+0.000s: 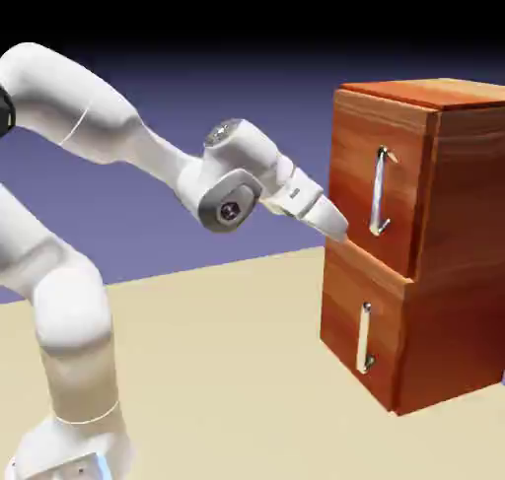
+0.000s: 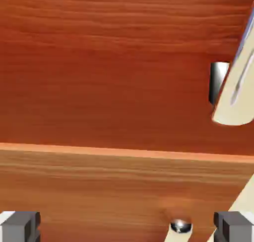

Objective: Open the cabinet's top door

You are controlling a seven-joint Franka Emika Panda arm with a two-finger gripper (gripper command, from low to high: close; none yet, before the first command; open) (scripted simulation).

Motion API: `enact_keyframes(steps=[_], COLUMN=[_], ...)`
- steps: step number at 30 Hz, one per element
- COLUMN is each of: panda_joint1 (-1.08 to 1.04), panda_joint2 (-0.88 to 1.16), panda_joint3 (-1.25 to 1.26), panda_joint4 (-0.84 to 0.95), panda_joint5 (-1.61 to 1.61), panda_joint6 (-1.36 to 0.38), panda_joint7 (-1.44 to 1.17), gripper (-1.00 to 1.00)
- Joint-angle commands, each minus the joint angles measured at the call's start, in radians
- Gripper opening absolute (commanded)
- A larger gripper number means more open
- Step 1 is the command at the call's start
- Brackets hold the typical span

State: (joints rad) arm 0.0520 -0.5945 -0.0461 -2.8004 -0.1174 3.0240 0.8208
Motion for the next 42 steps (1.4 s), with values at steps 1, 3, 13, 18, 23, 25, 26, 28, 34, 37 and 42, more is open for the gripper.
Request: enact_keyframes(steps=[1, 3, 13, 18, 23, 25, 26, 28, 34, 37, 42], panda_joint1=[0.015, 0.045, 0.193, 0.267, 0.341, 0.371, 0.386, 0.415, 0.504, 0.549, 0.623], panda_joint2=[-0.009, -0.027, -0.118, -0.163, -0.209, -0.227, -0.236, -0.254, -0.308, -0.335, -0.381], panda_joint3=[-0.017, -0.051, -0.222, -0.308, -0.393, -0.428, -0.445, -0.479, -0.581, -0.633, -0.718], panda_joint4=[0.004, 0.011, 0.046, 0.064, 0.082, 0.089, 0.093, 0.1, 0.121, 0.132, 0.15], panda_joint5=[-0.044, -0.131, -0.566, -0.783, -1.001, -1.087, -1.131, -1.218, -1.479, -1.609, -1.827], panda_joint6=[-0.005, -0.014, -0.063, -0.087, -0.111, -0.12, -0.125, -0.135, -0.164, -0.178, -0.202], panda_joint7=[0.03, 0.089, 0.384, 0.532, 0.68, 0.739, 0.769, 0.828, 1.005, 1.094, 1.242], gripper=[0.0, 0.0, 0.0, 0.0, 0.0, 0.0, 0.0, 0.0, 0.0, 0.0, 0.0])
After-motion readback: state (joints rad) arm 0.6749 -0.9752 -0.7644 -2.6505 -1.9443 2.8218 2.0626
